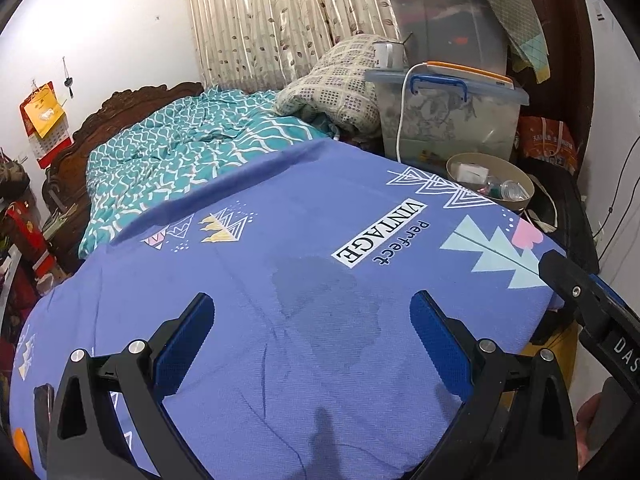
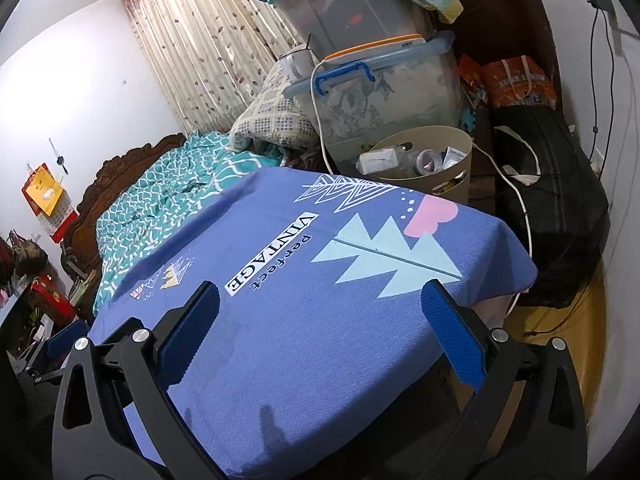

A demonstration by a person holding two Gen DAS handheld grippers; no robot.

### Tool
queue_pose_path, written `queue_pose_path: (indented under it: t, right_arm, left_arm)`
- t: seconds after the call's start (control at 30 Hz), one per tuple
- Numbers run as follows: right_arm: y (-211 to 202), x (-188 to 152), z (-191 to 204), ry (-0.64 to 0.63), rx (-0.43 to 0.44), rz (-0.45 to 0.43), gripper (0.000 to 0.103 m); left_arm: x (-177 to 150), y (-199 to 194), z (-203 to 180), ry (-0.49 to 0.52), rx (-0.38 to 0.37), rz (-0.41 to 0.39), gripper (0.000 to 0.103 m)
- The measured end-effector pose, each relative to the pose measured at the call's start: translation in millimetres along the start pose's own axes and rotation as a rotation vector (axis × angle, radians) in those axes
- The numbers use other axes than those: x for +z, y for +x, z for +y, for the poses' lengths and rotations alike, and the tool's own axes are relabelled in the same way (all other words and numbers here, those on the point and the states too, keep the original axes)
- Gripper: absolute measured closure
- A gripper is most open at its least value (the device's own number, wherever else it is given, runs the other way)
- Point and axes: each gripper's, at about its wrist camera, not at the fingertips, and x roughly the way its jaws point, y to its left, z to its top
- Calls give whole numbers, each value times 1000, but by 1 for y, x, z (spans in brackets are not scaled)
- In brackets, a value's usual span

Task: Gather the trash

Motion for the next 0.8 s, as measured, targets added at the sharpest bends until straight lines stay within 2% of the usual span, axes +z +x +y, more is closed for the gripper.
queue_pose_path:
  t: [0.8]
  right_arm:
    - [-5,-4,12,-37,0,-28,3]
  left_arm:
    - [-3,-12,11,-38,-16,-46,9]
